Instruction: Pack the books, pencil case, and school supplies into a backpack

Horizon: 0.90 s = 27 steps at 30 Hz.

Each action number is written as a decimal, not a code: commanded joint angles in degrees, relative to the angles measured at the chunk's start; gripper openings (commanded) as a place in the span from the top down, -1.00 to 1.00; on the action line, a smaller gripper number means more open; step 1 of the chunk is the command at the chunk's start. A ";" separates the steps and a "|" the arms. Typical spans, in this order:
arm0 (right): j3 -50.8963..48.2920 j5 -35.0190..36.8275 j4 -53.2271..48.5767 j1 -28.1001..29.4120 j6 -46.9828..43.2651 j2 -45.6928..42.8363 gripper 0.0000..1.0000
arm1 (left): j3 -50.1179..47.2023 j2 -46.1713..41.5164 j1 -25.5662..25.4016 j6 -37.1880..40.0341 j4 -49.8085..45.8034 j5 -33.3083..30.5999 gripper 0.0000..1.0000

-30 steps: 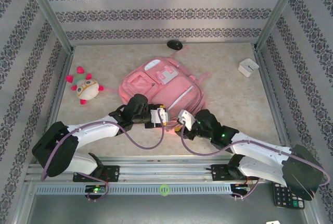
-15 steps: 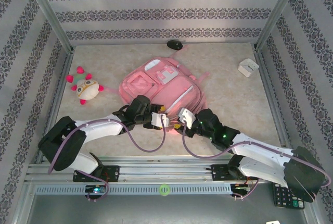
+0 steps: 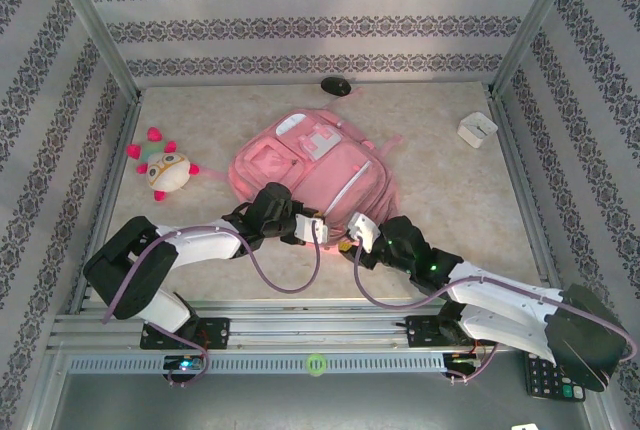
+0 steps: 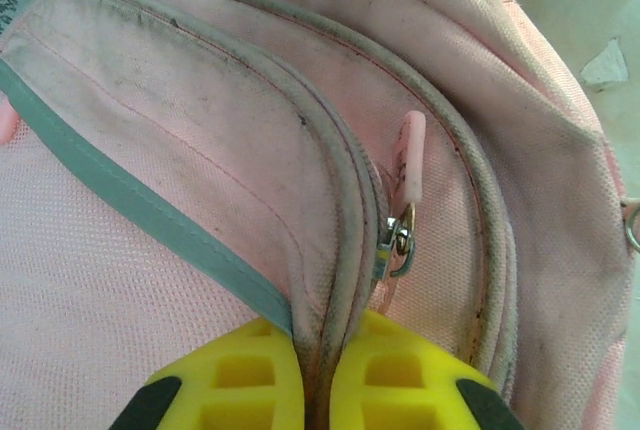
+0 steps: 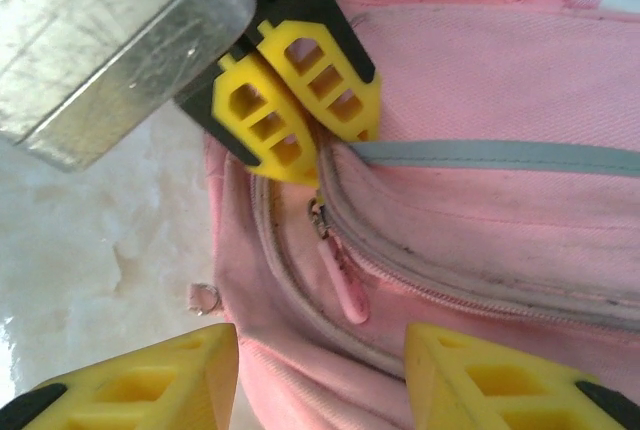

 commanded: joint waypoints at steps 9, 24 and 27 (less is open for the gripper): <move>2.30 1.25 7.50 0.10 -2.58 10.18 0.09 | -0.99 -2.49 2.33 -11.28 2.45 9.09 1.00; 6.18 -2.56 17.01 0.02 0.05 17.24 0.14 | -0.38 -3.81 2.92 -13.08 0.78 12.44 1.00; 7.06 -3.97 17.12 -0.05 4.31 17.68 0.11 | -0.35 -4.08 2.91 -13.04 0.66 12.47 1.00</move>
